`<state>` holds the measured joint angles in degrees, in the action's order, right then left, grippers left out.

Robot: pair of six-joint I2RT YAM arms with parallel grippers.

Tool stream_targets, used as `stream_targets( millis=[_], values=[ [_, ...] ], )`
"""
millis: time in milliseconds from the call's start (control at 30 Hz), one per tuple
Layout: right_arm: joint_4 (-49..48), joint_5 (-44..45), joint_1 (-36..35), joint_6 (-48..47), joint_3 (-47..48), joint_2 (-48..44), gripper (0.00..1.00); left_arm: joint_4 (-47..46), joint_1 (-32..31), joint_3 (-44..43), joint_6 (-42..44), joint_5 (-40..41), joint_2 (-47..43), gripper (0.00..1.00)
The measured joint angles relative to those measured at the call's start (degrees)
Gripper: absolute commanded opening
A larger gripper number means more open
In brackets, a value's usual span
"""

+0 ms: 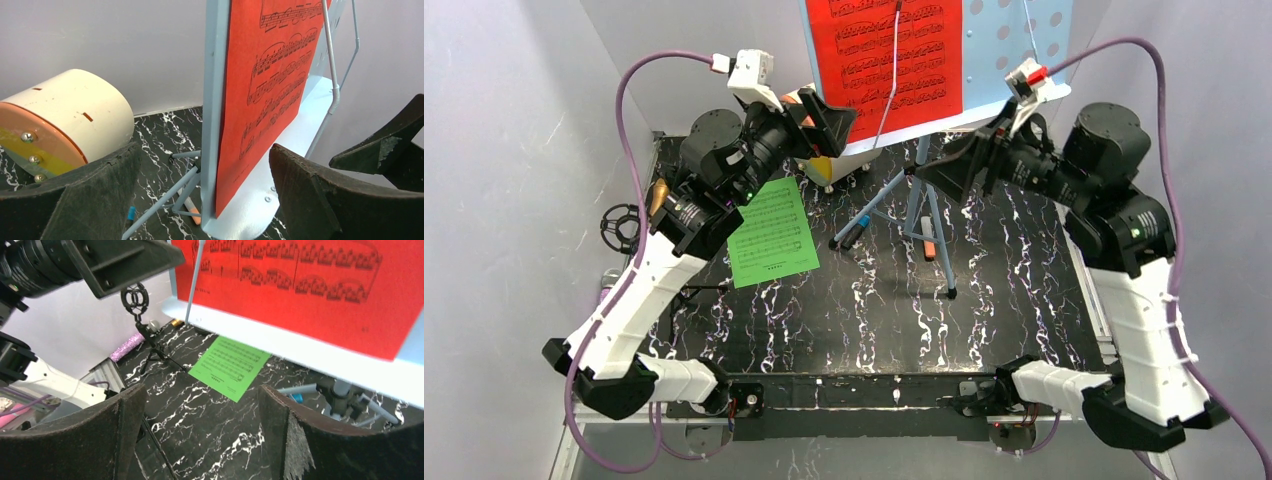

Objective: Pack up the instrument practice props
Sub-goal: Pick up the sheet music from the music stand.

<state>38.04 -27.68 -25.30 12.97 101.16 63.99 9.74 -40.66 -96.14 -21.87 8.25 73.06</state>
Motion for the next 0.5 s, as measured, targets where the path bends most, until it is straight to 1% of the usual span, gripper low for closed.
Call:
stream_targets(
  millis=[233, 333, 500],
  values=[
    [-4.6, -2.8, 0.0, 3.8, 8.0, 8.9, 0.83, -0.9, 0.0, -1.3, 1.5, 0.7, 2.0, 0.94],
    [-8.5, -2.5, 0.0, 6.4, 8.7, 10.8, 0.82, -1.8, 0.0, -1.5, 1.9, 1.0, 2.4, 0.94],
    [-12.5, -1.4, -0.1, 9.8, 11.0, 13.7, 0.76, -2.7, 0.0, -3.3, 2.4, 0.9, 4.0, 0.94]
  ],
)
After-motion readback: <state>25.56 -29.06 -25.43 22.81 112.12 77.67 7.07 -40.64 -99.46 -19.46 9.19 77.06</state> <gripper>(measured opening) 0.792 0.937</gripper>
